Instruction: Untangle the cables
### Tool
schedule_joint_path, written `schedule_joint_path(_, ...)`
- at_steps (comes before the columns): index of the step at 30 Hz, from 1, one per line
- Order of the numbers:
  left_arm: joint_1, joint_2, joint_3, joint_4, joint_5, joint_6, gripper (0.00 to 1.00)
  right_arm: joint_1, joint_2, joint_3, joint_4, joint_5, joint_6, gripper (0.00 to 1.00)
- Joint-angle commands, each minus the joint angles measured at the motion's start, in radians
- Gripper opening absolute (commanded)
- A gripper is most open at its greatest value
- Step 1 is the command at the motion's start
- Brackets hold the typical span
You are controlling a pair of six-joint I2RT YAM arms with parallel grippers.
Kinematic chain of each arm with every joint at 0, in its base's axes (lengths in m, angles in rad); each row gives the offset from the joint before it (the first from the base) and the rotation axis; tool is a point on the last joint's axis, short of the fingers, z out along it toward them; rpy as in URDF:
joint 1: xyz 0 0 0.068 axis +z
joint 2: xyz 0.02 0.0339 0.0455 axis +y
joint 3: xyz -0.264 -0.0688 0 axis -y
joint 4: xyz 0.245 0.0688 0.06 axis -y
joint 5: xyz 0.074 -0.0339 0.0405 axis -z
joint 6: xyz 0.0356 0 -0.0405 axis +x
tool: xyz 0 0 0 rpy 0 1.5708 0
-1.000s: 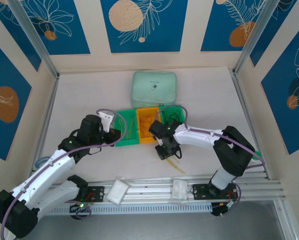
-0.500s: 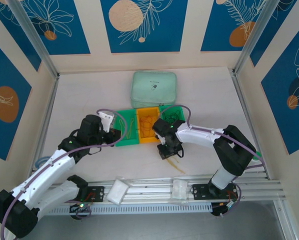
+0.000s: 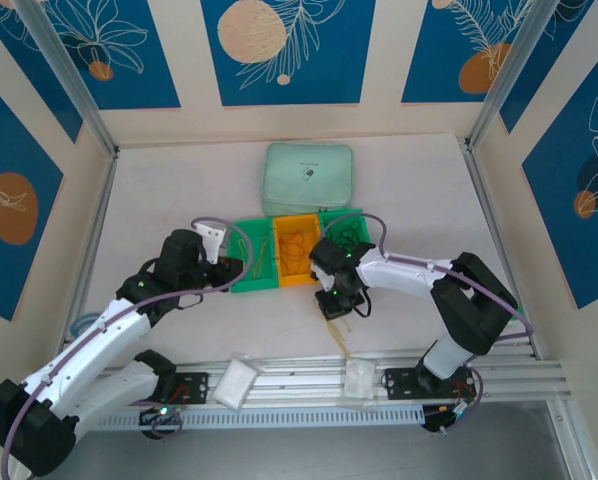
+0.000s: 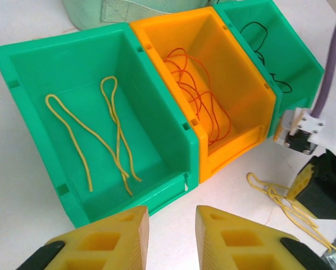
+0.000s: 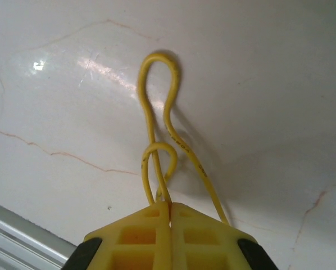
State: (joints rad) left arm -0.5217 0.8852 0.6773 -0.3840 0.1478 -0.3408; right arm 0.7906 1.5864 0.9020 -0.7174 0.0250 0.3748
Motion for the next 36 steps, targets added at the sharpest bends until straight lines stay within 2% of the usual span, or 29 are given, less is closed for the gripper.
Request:
schedule_joint_path(1, 0.002, -0.017, -0.003, 0.001, -0.029, -0.023, 0.28, -0.011, -0.053, -0.018, 0.001, -0.039, -0.017, 0.02)
schedule_joint_path(8, 0.002, -0.022, 0.013, 0.018, -0.009, -0.045, 0.18, -0.046, -0.174, -0.023, 0.007, -0.15, -0.06, 0.0)
schedule_joint_path(13, 0.002, -0.016, 0.009, 0.133, 0.181, -0.048, 0.17, -0.047, -0.3, -0.019, 0.033, -0.178, -0.088, 0.0)
schedule_joint_path(17, 0.002, 0.012, 0.015, 0.22, 0.295, -0.11, 0.18, -0.019, -0.378, -0.028, 0.084, -0.126, -0.105, 0.0)
schedule_joint_path(23, 0.002, 0.083, 0.047, 0.295, 0.424, -0.217, 0.16, 0.081, -0.445, -0.024, 0.161, -0.01, -0.132, 0.0)
schedule_joint_path(28, 0.001, 0.101, 0.066, 0.291, 0.445, -0.247, 0.16, 0.124, -0.44, 0.007, 0.208, 0.023, -0.136, 0.0)
schedule_joint_path(33, 0.001, 0.112, 0.062, 0.303, 0.476, -0.297, 0.25, 0.14, -0.391, 0.052, 0.244, 0.024, -0.145, 0.0)
schedule_joint_path(36, 0.001, 0.113, 0.063, 0.294, 0.477, -0.304, 0.27, 0.15, -0.369, 0.07, 0.274, 0.025, -0.144, 0.0)
